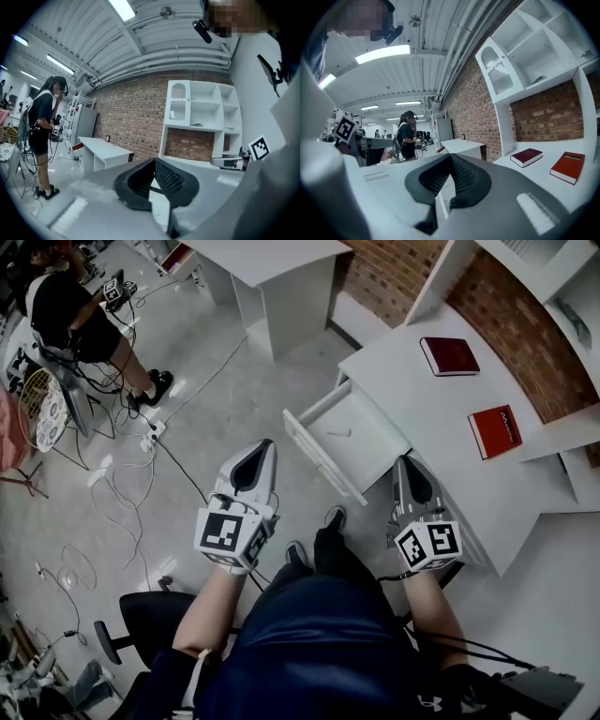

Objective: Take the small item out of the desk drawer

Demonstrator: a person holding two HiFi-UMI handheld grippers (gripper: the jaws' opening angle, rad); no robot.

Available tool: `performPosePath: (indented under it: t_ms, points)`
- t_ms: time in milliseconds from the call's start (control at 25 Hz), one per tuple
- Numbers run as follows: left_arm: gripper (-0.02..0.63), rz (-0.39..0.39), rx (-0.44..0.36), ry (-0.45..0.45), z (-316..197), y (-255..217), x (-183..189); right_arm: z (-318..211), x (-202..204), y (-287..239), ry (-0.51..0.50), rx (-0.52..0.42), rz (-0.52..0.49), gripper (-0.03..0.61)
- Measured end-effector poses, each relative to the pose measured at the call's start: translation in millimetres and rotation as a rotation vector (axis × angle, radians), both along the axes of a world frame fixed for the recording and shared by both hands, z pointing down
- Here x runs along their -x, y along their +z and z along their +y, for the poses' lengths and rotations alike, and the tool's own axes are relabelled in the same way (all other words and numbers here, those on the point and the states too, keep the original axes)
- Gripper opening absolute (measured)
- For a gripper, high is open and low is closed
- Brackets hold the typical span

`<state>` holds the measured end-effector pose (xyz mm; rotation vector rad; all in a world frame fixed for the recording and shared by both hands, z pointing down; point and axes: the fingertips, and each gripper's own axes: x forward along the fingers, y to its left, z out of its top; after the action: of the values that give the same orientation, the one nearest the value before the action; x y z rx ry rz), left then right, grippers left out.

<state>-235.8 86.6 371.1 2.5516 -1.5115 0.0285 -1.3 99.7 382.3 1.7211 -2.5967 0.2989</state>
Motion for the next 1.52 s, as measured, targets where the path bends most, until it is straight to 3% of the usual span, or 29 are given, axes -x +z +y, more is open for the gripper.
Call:
performPosePath:
  t_ms: [440, 1040, 1280, 1520]
  points:
    - [0.003, -0.079, 0.032, -0.003, -82.5, 1.6, -60.6, -90.6, -49.2, 16.9, -0.035, 0.037, -0.074, 0.003]
    - [0.003, -0.197, 0.086, 0.097, -143.4, 31.3, -118.5, -131.5, -72.1, 38.8, -0.051, 0.087, -0.109, 0.003]
    - [0.003, -0.189, 0.160, 0.170, -180.8, 61.6, -122.5, -149.3, -77.7, 47.5, 0.027, 0.119, -0.088, 0.003]
    - [0.003, -0.220, 0.170, 0.306, -235.0, 82.0, -133.7, -172.9, -83.3, 54.7, 0.153, 0.157, -0.072, 0.003]
